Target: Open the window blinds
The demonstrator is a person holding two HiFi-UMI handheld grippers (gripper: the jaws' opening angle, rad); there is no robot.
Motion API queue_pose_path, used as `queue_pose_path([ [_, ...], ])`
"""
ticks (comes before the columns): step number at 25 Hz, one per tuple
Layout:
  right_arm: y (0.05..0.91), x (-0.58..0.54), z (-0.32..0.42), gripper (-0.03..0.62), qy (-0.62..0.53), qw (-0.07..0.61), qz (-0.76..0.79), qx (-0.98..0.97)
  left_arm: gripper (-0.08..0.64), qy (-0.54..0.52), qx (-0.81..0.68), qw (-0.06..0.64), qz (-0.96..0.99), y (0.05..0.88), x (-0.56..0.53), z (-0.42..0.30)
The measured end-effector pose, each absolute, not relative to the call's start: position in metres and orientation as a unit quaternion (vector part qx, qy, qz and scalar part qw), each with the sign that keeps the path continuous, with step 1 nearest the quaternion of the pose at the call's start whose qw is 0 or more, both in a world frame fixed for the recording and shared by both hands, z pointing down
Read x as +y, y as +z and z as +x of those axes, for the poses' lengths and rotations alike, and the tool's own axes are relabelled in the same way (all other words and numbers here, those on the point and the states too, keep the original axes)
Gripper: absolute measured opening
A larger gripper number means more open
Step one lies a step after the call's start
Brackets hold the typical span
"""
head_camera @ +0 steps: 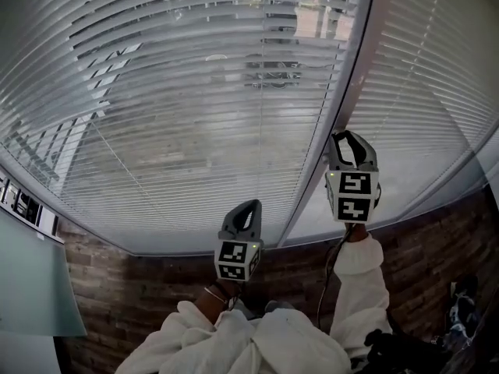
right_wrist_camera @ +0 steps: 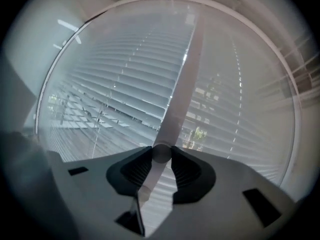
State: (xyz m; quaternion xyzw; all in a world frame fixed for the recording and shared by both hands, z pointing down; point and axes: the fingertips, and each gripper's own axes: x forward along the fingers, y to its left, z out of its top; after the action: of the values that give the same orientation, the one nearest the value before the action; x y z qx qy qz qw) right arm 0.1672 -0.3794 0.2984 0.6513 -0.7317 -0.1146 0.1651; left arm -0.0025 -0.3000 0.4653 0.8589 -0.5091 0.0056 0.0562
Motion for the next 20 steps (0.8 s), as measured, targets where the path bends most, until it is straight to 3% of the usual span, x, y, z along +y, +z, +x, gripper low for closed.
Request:
queue_pose_path([
  [14,0.317,-0.378,0.161,0.129,-0.357,0.377,0.573,-0.634,0.0,0.013,-0.521,0.052,0.852,0.478,-0.304,-0.005],
  [20,0.32,-0.378,0.16,0.129,-0.41,0.424,0.538,-0.602,0.0,0.013,-0.526,0.049,0.849,0.477,-0.306,-0.007],
])
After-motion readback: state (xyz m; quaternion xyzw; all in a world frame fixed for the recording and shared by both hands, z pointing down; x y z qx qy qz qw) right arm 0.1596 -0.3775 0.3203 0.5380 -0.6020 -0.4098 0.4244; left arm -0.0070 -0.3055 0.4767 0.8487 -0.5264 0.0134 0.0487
